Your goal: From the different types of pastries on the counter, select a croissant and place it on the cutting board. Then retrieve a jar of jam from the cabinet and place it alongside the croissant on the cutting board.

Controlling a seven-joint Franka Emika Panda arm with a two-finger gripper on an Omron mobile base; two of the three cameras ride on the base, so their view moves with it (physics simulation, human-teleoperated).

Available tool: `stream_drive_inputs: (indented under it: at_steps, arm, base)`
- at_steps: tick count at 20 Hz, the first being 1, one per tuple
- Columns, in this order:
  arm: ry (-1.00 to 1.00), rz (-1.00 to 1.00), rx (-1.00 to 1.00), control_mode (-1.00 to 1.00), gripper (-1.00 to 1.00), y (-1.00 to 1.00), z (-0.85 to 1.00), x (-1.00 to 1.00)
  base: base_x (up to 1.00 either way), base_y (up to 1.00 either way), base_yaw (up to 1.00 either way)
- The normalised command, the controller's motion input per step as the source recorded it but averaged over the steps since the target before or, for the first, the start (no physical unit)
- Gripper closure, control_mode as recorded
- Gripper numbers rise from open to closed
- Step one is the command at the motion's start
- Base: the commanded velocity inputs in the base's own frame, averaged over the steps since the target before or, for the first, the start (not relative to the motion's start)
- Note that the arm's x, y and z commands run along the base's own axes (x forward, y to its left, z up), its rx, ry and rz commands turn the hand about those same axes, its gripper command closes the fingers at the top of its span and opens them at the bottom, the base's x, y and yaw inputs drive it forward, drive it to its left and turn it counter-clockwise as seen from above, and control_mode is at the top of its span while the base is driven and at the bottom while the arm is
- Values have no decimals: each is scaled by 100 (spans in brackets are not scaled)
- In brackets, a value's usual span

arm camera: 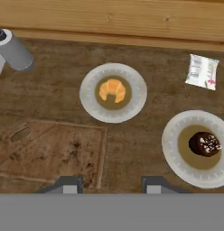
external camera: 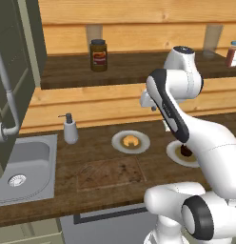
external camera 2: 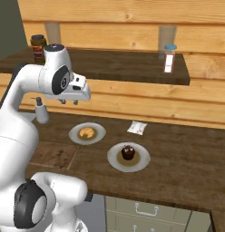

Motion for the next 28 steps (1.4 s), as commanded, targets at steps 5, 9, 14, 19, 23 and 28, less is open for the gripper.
stream_drive_inputs:
  at_steps: [5,9,14,19,23,28]
  arm:
    - [1,0,-1,-100,-100,0,-40,-2]
    - [8,0,-5,-100,-100,2,-100,-2]
    - [10,0,-2,-100,-100,2,-94,10]
    - [10,2,0,-100,-100,1,-69,67]
    - [7,11,0,-100,-100,0,-32,96]
    - [9,18,0,-100,-100,0,-12,91]
  base:
    - [0,0,0]
    - [0,0,0]
    - [0,0,0]
    - [0,0,0]
    - [0,0,0]
    - [0,0,0]
